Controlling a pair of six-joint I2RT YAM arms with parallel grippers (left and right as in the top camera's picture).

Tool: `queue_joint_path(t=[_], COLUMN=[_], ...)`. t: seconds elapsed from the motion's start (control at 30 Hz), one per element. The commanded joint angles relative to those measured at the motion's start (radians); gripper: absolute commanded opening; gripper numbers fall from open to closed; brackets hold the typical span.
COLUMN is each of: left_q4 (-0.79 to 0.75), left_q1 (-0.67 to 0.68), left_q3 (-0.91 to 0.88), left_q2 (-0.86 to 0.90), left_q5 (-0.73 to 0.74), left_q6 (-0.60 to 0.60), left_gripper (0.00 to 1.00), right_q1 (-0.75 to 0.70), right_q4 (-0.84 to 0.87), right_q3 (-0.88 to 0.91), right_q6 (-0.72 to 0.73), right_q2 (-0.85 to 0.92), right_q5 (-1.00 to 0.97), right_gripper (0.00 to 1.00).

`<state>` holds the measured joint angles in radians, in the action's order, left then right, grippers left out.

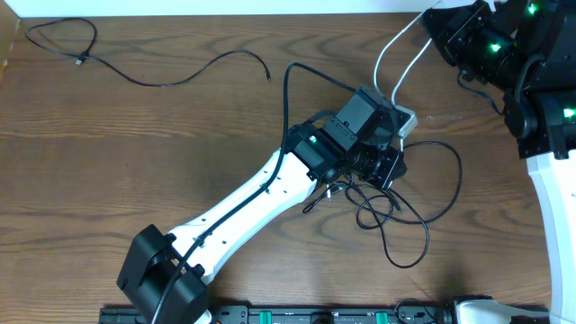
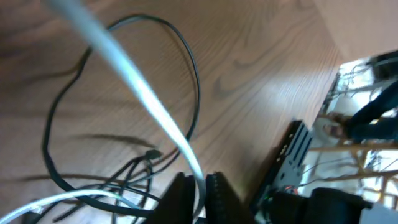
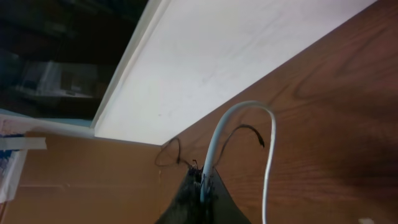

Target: Untangle cables

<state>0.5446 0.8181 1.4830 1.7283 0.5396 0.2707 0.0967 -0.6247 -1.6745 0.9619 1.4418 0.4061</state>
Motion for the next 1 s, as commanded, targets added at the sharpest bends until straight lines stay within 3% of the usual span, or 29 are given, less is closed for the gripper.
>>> queue_joint_path(t=[0.0, 0.4, 0.47, 0.53, 0.7, 0.8, 0.97], left_q4=[-0.003, -0.034, -0.035, -0.035, -0.046, -0.05, -0.058], left_q1=[-0.003, -0.021, -0.038, -0.059, -0.128, -0.172, -0.227], left_q3=[-0.001, 0.032, 0.032, 0.032, 0.032, 0.032, 0.032], left_q2=[-0.003, -0.23, -0.275, -0.314, -0.365, -0.365, -0.364], left_q5=[-0.004, -0.021, -0.048, -0.063, -0.063, -0.063, -0.062], left_q6=[0.008, 0.05, 0.05, 0.049, 0.056, 0.112, 0.135], left_gripper=[0.08, 0.07, 0.07, 0.07, 0.07, 0.07, 0.07], right_q1=[-0.006, -0.032, -0.032, -0.032, -0.031, -0.03, -0.03], right_q4=[-0.018, -0.328, -0.353, -0.377, -0.425, -0.436, -0.496], right_q3=[-0.013, -0.013, -0.013, -0.013, -0.013, -0.013, -0.013], right_q6=[0.004, -0.2, -0.236, -0.271, -0.391, -0.52, -0.625], right_q2=[-0.009, -0.008, -0.008, -0.008, -0.008, -0.008, -0.007], right_q5=[0.011, -0.307, -0.307, -0.305, -0.178, -0.073, -0.107], right_gripper=[0.01, 0.02, 0.21, 0.57, 0.99, 0.99, 0.99])
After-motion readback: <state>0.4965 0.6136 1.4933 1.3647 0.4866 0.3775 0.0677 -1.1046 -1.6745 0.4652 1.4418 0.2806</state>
